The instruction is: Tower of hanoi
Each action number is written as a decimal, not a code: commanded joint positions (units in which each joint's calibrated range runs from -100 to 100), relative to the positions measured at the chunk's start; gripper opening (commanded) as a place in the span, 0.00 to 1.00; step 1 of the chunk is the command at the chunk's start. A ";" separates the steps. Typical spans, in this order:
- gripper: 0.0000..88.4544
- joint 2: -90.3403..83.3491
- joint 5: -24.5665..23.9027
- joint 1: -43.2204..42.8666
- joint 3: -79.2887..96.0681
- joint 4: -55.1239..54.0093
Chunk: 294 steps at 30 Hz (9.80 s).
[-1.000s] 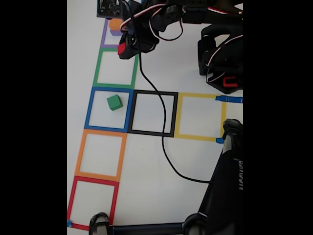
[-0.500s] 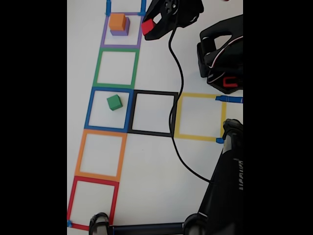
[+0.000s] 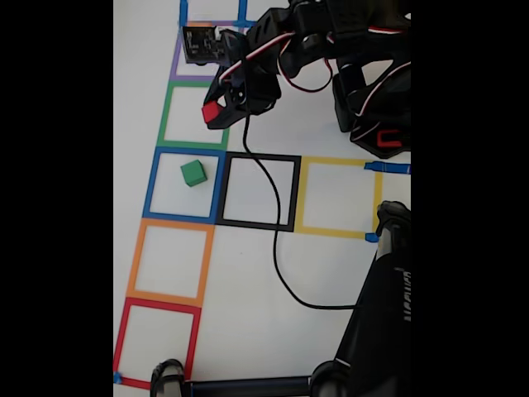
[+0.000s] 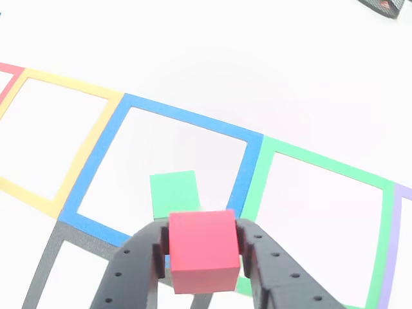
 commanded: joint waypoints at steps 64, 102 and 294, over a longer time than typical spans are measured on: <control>0.03 64.70 0.36 -5.42 8.38 -86.59; 0.05 45.56 0.36 -4.18 6.47 -74.28; 0.11 5.68 0.36 43.19 -25.25 17.95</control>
